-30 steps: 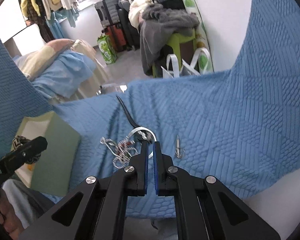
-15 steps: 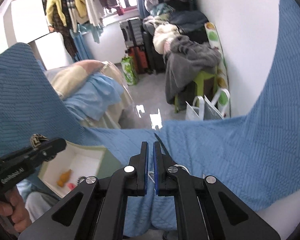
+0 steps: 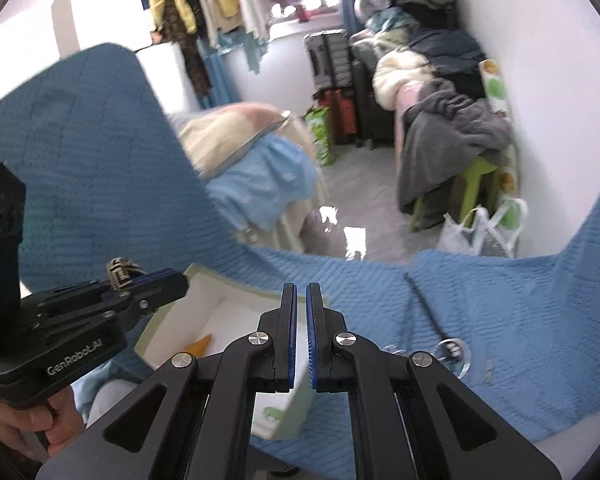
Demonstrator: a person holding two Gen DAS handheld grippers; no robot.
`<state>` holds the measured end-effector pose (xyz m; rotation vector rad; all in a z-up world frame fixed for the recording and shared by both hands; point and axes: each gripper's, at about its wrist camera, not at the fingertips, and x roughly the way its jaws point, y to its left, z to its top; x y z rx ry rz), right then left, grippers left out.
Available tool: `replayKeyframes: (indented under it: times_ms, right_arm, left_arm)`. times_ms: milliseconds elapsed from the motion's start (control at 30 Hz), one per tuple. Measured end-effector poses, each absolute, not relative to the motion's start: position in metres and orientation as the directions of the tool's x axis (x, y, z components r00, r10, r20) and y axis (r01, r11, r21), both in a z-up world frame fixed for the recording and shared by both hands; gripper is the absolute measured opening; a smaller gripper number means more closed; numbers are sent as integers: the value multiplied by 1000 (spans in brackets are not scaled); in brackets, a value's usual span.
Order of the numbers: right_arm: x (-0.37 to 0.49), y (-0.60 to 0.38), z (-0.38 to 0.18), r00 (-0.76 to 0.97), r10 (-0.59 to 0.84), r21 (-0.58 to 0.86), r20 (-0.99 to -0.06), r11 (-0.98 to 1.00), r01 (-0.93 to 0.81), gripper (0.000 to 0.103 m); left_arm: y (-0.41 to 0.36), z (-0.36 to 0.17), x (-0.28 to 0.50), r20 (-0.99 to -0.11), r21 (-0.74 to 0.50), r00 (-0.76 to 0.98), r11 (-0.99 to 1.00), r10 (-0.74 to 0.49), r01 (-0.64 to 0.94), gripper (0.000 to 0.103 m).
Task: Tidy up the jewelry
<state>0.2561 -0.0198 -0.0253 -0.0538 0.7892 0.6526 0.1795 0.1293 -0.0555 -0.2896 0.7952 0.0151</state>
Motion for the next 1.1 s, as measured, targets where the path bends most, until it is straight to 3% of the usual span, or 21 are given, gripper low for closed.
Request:
replayKeyframes:
  times_ms: [433, 467, 567, 600, 733, 867, 1100]
  right_arm:
    - [241, 39, -115, 323, 492, 243, -808, 779, -579, 4]
    - [242, 39, -119, 316, 485, 242, -816, 782, -575, 4]
    - [243, 38, -128, 299, 465, 241, -833, 792, -561, 10]
    - [244, 37, -131, 291, 465, 247, -836, 793, -557, 17]
    - [245, 34, -131, 301, 456, 237, -837, 799, -552, 22]
    - [248, 29, -132, 295, 466, 255, -834, 801, -542, 39]
    - [251, 16, -122, 319, 497, 279, -807, 797, -536, 40]
  left_arm:
    - [170, -137, 172, -834, -279, 538, 936, -125, -214, 9]
    - [171, -143, 173, -842, -292, 522, 931, -140, -221, 18]
    - [171, -151, 173, -859, -275, 496, 932, -128, -236, 75]
    - [170, -151, 172, -856, -267, 503, 935, -119, -234, 79]
    - [173, -150, 170, -849, -296, 508, 927, -145, -231, 79]
    - [168, -149, 171, -861, -283, 484, 938, -158, -198, 85]
    - [168, -141, 171, -853, -271, 507, 934, -121, -232, 85]
